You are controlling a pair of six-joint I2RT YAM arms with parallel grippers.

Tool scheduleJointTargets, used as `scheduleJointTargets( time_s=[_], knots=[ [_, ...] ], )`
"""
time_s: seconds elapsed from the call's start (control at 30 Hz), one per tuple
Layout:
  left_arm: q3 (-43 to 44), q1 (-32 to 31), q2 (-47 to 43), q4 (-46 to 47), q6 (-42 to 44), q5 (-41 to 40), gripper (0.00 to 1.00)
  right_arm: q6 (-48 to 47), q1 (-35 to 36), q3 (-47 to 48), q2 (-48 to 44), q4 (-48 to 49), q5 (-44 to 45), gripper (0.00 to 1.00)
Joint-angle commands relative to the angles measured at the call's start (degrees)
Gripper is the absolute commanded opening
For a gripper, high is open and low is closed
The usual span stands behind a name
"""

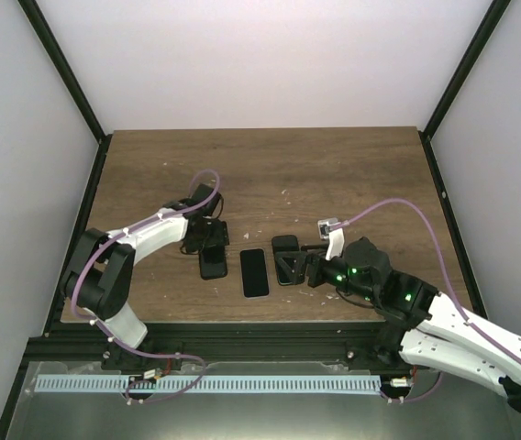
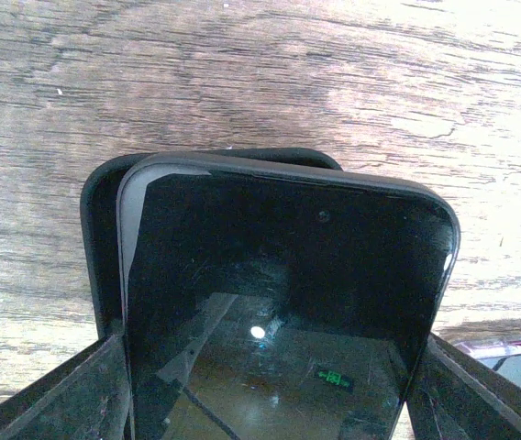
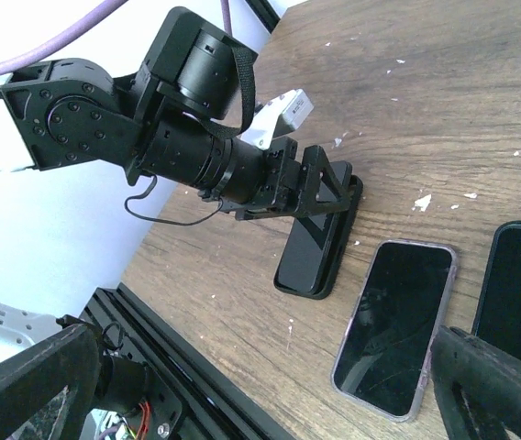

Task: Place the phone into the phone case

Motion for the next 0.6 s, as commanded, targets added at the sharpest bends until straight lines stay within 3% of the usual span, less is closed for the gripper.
scheduleJointTargets(
  time_s=[0.0,0.17,0.23,0.43,0.47,0.5,0.57],
  knots=[
    [-0.99,-0.41,-1.6,-0.27,-1.39,-1.42,0.44,0.52,-0.25,0.23,-0.98,-0.12,-0.01,1.0],
    [-1.82,-0.4,-1.18,0.02,-1.73,-2.13,0.49,0.23,-0.24,1.05,-1.21,-1.03,-0.27,1.0],
    [-2.47,-0.42,-0.9,0.48,-2.3,-1.82,0.58,0.13,-0.3,1.42,-1.66,-1.71,-0.05,1.0],
    [-3.68,-0.5,-2.52,2.09,-2.95,-0.96,0.61,-0.32,-0.24,3.57,-2.07,-3.53,1.21,1.0],
    [-3.61,-0.51,-2.9,1.92,-2.75,-0.95,0.9,-0.35,-0.28,4.23,-1.95,-3.95,1.14,1.0],
    [-3.46,-0.5,-3.22,1.62,-2.58,-1.14,0.99,-0.45,-0.24,4.66,-1.91,-4.28,1.17,1.0],
    [-2.84,-0.5,-3.84,0.7,-1.98,-1.37,1.0,-0.24,-0.24,4.98,-2.06,-4.45,1.54,1.0]
  ],
)
